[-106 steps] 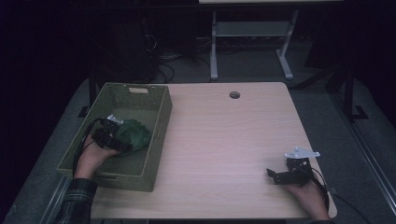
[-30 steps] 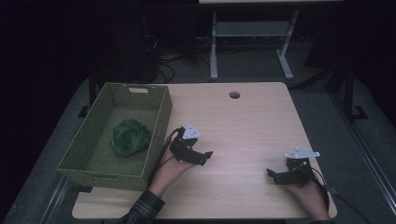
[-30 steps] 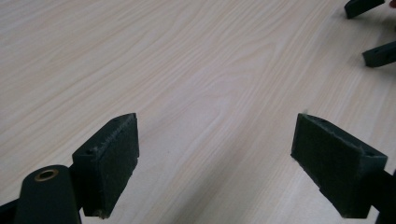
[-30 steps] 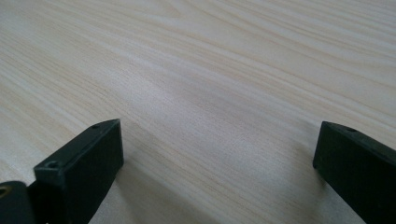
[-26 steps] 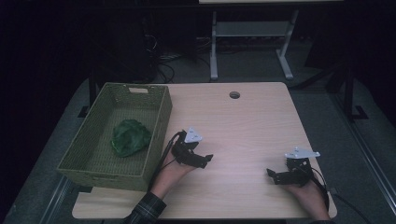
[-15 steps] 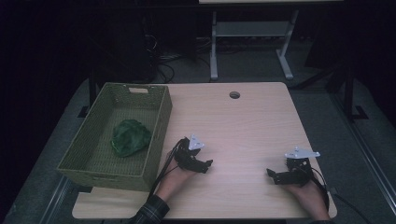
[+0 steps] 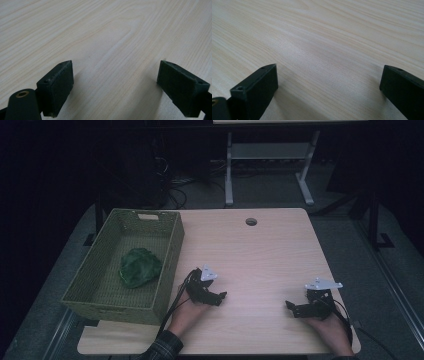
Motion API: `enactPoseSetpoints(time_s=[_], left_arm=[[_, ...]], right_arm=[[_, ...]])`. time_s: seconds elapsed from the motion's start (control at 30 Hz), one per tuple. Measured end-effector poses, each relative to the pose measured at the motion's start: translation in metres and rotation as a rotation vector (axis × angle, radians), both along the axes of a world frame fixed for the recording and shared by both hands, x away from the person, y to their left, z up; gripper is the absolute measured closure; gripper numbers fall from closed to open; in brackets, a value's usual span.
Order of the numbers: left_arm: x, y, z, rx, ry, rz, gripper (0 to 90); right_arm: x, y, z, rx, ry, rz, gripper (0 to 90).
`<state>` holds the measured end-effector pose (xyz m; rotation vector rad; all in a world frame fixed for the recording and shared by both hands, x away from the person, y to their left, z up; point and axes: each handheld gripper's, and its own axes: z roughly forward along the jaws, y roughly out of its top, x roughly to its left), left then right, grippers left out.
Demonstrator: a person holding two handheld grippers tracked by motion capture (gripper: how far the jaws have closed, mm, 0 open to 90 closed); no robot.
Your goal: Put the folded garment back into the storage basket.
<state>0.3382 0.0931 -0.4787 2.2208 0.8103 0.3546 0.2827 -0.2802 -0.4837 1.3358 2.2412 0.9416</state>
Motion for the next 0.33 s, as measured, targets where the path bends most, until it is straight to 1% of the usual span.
enactPoseSetpoints(time_s=[0.33], left_arm=[[0.0001, 0.0001, 0.0001, 0.002, -0.001, -0.008, 13.0]], right_arm=[[0.0000, 0.0000, 0.0000, 0.000, 0.000, 0.000, 1.3]])
